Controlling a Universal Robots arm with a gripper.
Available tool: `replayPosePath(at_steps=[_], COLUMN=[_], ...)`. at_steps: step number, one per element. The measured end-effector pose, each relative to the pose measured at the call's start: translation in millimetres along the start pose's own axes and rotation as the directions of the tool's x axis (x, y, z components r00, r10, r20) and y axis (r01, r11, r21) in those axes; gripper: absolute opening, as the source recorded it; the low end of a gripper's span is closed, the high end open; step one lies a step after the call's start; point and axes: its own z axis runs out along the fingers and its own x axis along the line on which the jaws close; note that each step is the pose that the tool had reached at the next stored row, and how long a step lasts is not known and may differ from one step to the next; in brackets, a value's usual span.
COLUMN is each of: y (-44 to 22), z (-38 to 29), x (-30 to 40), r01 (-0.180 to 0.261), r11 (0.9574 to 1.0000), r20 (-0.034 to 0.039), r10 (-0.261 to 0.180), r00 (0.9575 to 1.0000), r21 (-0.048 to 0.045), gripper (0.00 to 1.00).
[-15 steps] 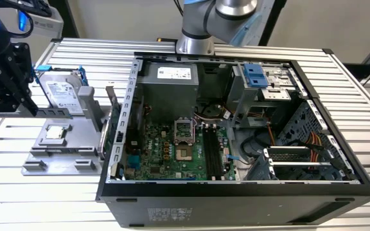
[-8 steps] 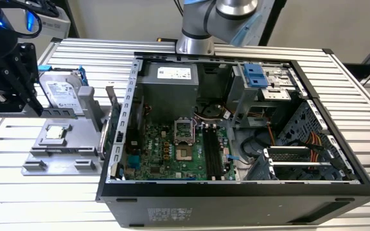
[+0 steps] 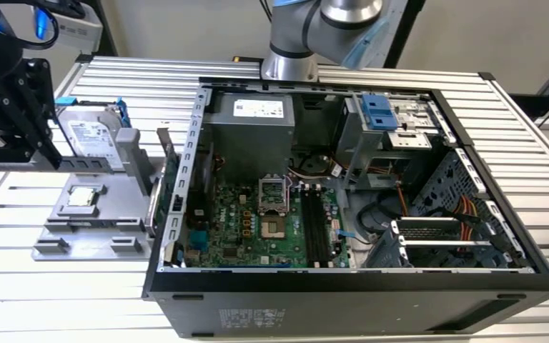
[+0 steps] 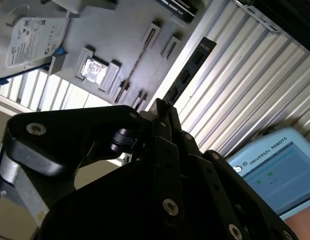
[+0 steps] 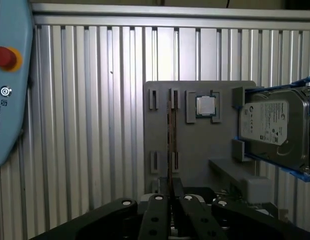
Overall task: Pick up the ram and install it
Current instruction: 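Pick up the ram and move it above insertion slot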
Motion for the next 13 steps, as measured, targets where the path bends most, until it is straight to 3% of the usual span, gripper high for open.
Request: replayPosePath(at_steps=[9, 13], y=[-0.6, -10.6], z=[-2.1, -2.1], x=[-0.4, -0.6], r01=[0.000, 0.000], r11=[1.0000, 1.0000], r20=[-0.0001, 0.0000], r10=[0.000, 0.000], r00=[1.0000, 1.0000], r21=[-0.0001, -0.0007], gripper=[0.00, 0.00])
